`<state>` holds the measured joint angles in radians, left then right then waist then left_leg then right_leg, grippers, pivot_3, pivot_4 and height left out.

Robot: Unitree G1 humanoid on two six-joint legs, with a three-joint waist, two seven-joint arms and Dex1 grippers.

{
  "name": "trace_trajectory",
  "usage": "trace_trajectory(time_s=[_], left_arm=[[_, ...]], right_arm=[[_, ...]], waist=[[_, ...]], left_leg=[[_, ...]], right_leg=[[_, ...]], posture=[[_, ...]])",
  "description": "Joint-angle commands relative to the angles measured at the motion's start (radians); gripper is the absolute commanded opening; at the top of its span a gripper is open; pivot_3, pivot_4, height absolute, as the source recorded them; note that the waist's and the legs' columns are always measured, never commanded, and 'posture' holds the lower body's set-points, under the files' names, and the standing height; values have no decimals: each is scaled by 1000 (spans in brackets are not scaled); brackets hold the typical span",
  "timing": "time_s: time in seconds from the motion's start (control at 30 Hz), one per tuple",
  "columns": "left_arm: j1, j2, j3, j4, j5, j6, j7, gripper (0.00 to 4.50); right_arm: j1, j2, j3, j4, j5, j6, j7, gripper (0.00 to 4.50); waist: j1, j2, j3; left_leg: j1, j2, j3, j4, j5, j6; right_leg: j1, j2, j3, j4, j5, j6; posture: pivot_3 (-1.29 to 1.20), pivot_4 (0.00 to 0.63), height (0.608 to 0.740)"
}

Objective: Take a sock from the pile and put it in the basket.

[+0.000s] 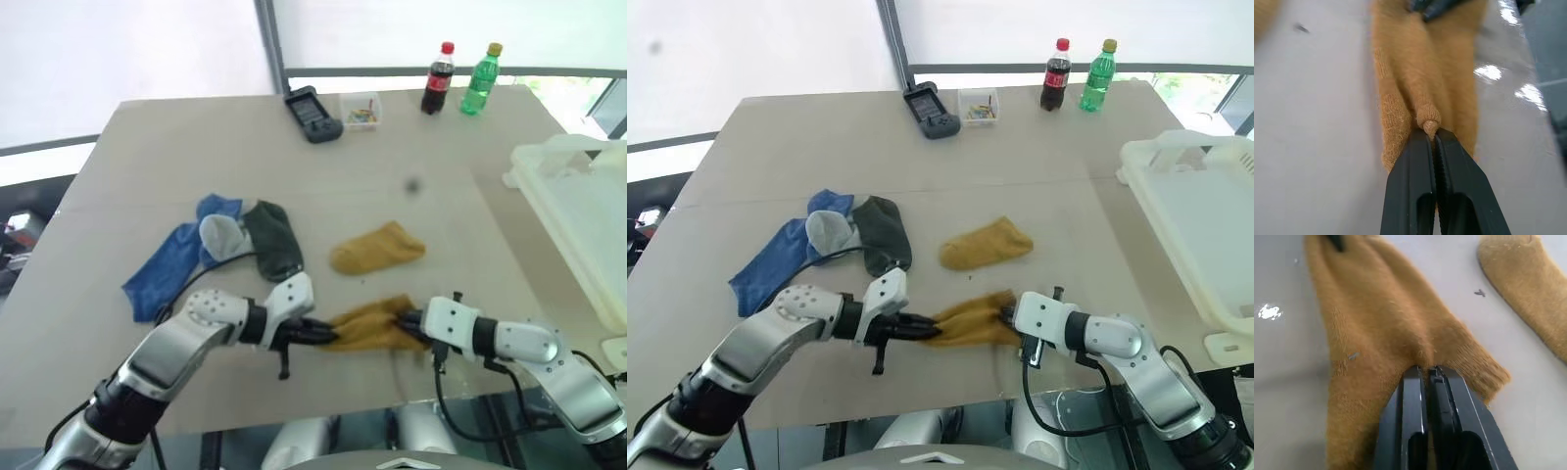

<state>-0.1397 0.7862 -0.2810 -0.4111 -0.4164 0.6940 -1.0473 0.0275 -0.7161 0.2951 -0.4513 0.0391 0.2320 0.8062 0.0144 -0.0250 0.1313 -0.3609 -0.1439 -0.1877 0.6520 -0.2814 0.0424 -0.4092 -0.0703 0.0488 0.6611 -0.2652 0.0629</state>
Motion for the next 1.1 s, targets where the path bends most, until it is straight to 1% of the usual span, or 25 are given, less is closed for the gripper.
trace_trajectory(time_s=[0.03,0.1,0.2,0.23,0.3,0.37,0.4,0.47,0.53,0.6,0.67,0.73,0.8,0.87,0.9,0.93,0.97,1.0,1.03,1.07,1.1], left_arm=[[31,14,57,-58,-53,63,24,0],[39,-18,102,-69,-74,65,68,0],[-2,-93,190,-52,-125,97,154,0],[-27,-120,222,-41,-152,119,179,672],[-78,-151,270,-29,-188,162,222,1391],[-136,-188,300,-7,-210,196,271,2150],[-159,-195,294,1,-204,199,281,2150],[-223,-243,263,64,-160,218,352,2150],[-270,-272,195,135,-67,187,409,2150],[-304,-287,125,182,6,170,442,2150],[-331,-317,86,231,49,185,485,2150],[-343,-335,40,270,92,176,496,2150],[-347,-363,22,296,106,174,502,2150],[-343,-380,19,308,114,162,499,2240],[-341,-387,27,307,108,159,492,1681],[-339,-391,36,307,103,154,486,1455],[-338,-394,48,306,98,149,481,1163],[-339,-400,71,304,78,147,468,616],[-338,-404,92,297,59,144,456,221],[-339,-407,111,289,41,140,442,98],[-340,-411,139,270,6,146,421,98]], right_arm=[[17,-12,-40,0,33,-13,24,293],[17,7,-78,-16,77,23,10,293],[-9,27,-148,-51,148,104,-10,293],[-17,36,-171,-68,173,130,-18,822],[-48,51,-209,-97,193,176,-49,1571],[-108,92,-251,-103,239,266,-103,2417],[-144,109,-262,-86,244,293,-124,2417],[-237,136,-251,19,215,332,-161,2417],[-299,134,-197,135,143,293,-167,2417],[-349,159,-164,245,113,267,-174,2417],[-389,185,-138,338,88,237,-173,2417],[-423,211,-127,419,71,229,-178,2417],[-442,216,-107,483,38,195,-176,2417],[-442,215,-100,504,36,173,-155,1905],[-438,214,-105,502,42,170,-145,1714],[-432,214,-112,495,50,169,-136,1200],[-426,213,-119,484,58,170,-129,861],[-422,215,-136,465,71,183,-131,298],[-416,215,-153,442,86,199,-131,0],[-411,213,-167,417,101,214,-131,0],[-402,208,-186,374,122,232,-129,0]], waist=[[2,0,0],[3,1,1],[3,1,1],[4,1,1],[4,0,1],[2,0,1],[-1,0,1],[-1,0,1],[0,0,1],[2,-1,0],[0,-1,0],[-3,-1,0],[-7,0,0],[-6,0,0],[-4,0,-1],[-2,0,-1],[-1,0,-1],[-1,0,-1],[-1,0,-1],[-2,0,0],[-3,0,0]], left_leg=[[0,0,-1,0,0,0],[-1,0,-1,0,0,0],[-1,0,-1,0,0,0],[-1,0,-1,1,0,0],[-2,0,-1,1,0,0],[-2,0,-2,1,0,0],[-2,0,-2,1,0,0],[-2,0,0,1,0,0],[-2,0,0,1,0,0],[-2,-1,0,1,0,0],[-4,-1,0,1,0,0],[-5,-1,0,1,0,0],[-6,-1,0,1,0,0],[-5,-1,1,2,0,0],[-4,-1,1,2,0,0],[-4,-1,0,2,0,0],[-4,-1,0,2,0,0],[-4,-1,0,3,0,0],[-4,-1,0,3,0,0],[-4,-1,0,3,0,0],[-4,-1,0,3,0,0]], right_leg=[[0,0,-1,0,0,0],[0,0,-1,0,0,0],[0,0,-1,0,0,0],[0,0,-1,0,0,0],[0,0,-2,0,0,0],[-1,0,-2,0,0,0],[-1,0,-2,0,0,0],[-1,0,-1,0,0,0],[-1,0,0,0,0,0],[-1,-1,-1,0,0,0],[-2,-1,-1,0,0,0],[-3,-1,-1,0,0,0],[-4,-1,-1,0,0,0],[-3,-1,-2,0,0,0],[-2,-1,-2,0,0,0],[-2,-1,-2,1,0,0],[-2,-1,-2,1,0,0],[-2,-1,-3,1,0,0],[-2,-1,-3,1,0,0],[-2,-1,-2,1,0,0],[-2,-1,-2,1,0,0]], posture=[[0,150,740],[0,150,740],[0,150,740],[0,150,740],[0,150,740],[0,150,740],[0,150,740],[0,150,740],[0,150,740],[0,150,740],[0,150,740],[0,150,740],[0,150,740],[0,150,740],[0,150,740],[0,150,740],[0,150,740],[0,150,740],[0,150,740],[0,150,740],[0,150,740]])
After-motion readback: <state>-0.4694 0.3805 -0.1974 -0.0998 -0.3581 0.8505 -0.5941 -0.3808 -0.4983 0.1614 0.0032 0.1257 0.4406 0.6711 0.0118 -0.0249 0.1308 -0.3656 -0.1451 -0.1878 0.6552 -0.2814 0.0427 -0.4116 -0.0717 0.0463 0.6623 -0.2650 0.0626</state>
